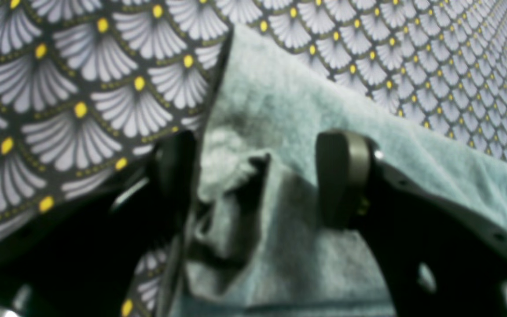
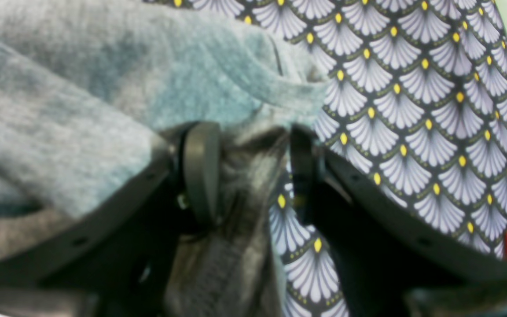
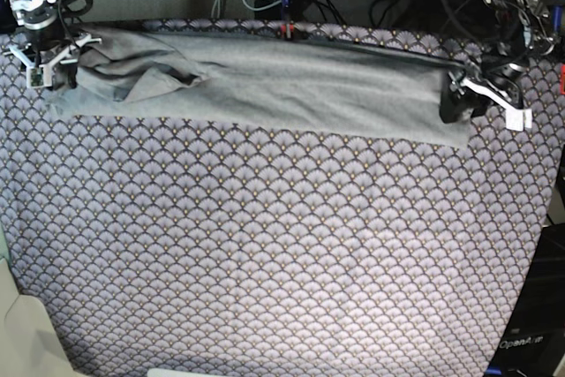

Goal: Fold the T-shirt properly
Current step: 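Grasp the shirt end with the left gripper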

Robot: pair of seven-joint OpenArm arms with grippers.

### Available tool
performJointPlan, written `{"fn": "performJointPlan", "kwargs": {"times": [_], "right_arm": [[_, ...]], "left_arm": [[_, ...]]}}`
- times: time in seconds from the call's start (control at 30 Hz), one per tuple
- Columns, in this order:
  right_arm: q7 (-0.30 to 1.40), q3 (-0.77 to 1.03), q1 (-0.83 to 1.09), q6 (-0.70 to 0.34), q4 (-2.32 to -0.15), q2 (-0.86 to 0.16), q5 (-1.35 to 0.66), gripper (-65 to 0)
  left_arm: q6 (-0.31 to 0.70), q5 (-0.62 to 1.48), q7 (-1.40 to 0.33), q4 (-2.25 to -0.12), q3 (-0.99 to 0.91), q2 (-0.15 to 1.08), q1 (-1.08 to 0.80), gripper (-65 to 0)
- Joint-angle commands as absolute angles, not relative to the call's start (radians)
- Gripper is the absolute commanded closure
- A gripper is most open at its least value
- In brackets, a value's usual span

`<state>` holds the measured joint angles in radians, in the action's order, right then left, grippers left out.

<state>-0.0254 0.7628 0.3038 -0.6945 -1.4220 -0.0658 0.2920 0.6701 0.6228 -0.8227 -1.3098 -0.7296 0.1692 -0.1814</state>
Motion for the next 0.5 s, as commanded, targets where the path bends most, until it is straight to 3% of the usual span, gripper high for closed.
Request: {"fn": "performJointPlan", "kwargs": {"times": [0.0, 0.37, 0.47], "right_arm": [[-0.039, 0.765, 0.295, -0.698, -1.434, -0.074, 0.283, -27.0], [-0.041, 0.765, 0.294, -0.698, -1.434, -0.073, 0.283, -27.0], [-0.041, 0.765, 0.294, -0.698, -1.434, -0.073, 0.283, -27.0]], "left_arm": [[0.662, 0.57, -0.944, -1.303, -0.723, 0.165, -0.189, -42.2], [0.662, 0.572, -0.964, -1.302, -0.653, 0.159, -0.168, -41.5], [0.662, 0.572, -0.964, -1.303, -0.647, 0.143, -0.165, -33.3]]}}
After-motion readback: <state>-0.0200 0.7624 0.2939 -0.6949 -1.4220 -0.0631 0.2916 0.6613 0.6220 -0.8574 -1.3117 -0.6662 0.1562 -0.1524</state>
